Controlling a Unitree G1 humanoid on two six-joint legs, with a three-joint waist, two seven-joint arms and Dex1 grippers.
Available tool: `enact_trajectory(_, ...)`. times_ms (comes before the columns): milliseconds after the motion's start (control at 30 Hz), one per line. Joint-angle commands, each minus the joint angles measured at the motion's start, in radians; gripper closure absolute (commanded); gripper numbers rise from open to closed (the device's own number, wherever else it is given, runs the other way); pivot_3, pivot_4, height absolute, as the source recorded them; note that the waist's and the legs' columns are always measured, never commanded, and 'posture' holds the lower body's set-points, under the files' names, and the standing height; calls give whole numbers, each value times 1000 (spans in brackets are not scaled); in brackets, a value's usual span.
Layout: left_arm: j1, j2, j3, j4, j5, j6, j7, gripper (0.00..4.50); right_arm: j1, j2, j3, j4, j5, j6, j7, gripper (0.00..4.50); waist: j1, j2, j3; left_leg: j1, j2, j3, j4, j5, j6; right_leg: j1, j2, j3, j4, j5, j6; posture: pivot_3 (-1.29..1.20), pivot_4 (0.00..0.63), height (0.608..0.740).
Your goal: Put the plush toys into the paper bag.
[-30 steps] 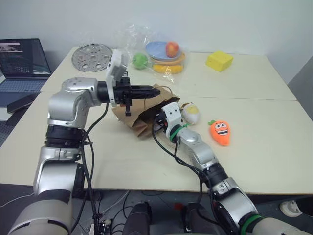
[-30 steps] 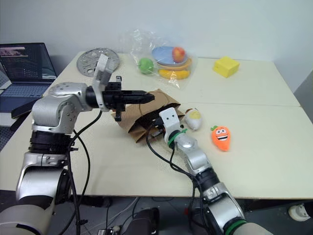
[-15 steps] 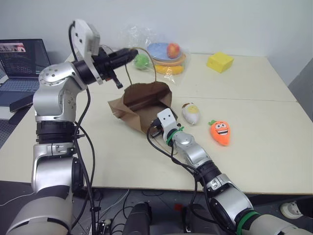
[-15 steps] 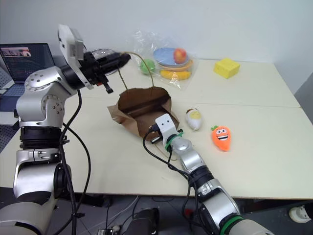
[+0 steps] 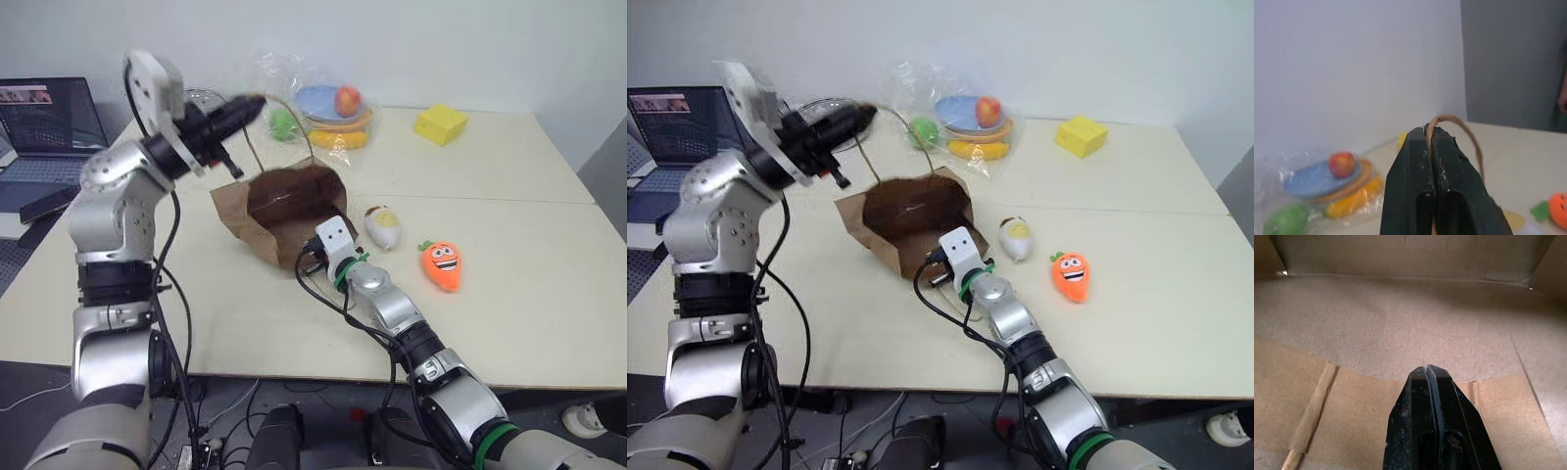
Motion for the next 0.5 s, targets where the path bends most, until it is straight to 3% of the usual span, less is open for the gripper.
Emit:
enact_trajectory(33, -21, 11, -11, -50, -1, -14, -15, 4500, 34, 1, -25, -33, 22, 15, 24, 4490, 0, 0, 0, 0, 0, 0, 0, 0, -1, 0, 0, 0, 0, 0, 0, 0, 150, 740)
enact_trajectory(267, -15, 5, -74, -33, 16, -11, -77, 4500, 71, 19, -53, -272, 114, -70, 124, 4490, -4, 0, 0, -1, 0, 1, 0, 0, -1, -1, -1, 0, -1, 0, 0, 0, 150, 740)
enact_trajectory(500, -11, 6, -118, -30, 27, -5, -122, 4500, 161, -29, -35, -583, 206, 15, 216, 4490, -3, 0, 0, -1, 1, 0, -2, 0, -1, -1, 0, -1, -1, 0, 0, 0, 150, 740)
